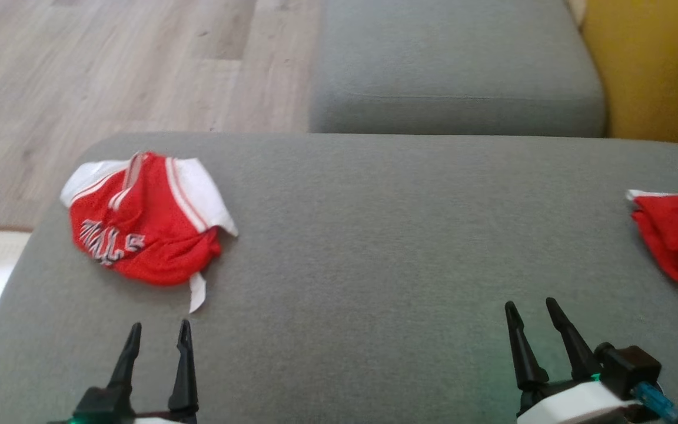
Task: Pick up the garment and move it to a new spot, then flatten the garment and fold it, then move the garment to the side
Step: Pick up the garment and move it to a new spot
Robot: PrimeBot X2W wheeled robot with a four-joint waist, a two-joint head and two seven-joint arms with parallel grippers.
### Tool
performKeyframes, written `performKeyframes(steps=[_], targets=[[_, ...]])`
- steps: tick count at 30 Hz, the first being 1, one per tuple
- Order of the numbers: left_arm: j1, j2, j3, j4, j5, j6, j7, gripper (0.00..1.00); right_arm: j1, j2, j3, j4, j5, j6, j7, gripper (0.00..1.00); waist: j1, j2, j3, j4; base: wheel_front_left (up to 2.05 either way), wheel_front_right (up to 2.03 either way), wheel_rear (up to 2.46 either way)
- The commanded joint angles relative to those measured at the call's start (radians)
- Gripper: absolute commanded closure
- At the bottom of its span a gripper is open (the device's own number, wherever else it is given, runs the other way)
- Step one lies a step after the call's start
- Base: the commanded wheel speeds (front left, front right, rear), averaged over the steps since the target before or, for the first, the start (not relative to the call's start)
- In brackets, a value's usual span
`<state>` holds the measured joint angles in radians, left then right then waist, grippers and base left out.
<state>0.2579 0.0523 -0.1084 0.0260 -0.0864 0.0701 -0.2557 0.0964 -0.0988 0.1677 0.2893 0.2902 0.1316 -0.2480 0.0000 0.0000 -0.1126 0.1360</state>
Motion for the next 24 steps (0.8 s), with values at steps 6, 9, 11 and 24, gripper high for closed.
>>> performKeyframes(steps=[6, 9, 11, 24], targets=[[-0.061, -0.002, 0.059, -0.045, 0.01, 0.0, -0.006, 0.0, -0.033, -0.005, 0.005, -0.031, -0.009, -0.001, -0.014, 0.0, 0.0, 0.0, 0.048, 0.123, 0.0, 0.0, 0.0], [-0.061, -0.002, 0.061, -0.049, 0.01, 0.001, -0.006, 0.0, -0.039, -0.004, -0.001, -0.031, -0.014, -0.001, -0.014, 0.0, 0.0, 0.0, 0.064, 0.168, 0.0, 0.0, 0.0], [-0.059, -0.002, 0.069, -0.049, 0.007, 0.002, -0.006, 0.0, -0.045, -0.006, 0.002, -0.03, -0.018, -0.001, -0.014, 0.0, 0.0, 0.0, 0.073, 0.19, 0.0, 0.0, 0.0], [-0.118, 0.005, 0.158, -0.1, -0.022, 0.007, -0.006, 0.0, -0.091, -0.058, 0.027, -0.033, -0.048, -0.001, -0.014, 0.0, 0.0, 0.0, 0.201, 0.233, 0.0, 0.0, 0.0]])
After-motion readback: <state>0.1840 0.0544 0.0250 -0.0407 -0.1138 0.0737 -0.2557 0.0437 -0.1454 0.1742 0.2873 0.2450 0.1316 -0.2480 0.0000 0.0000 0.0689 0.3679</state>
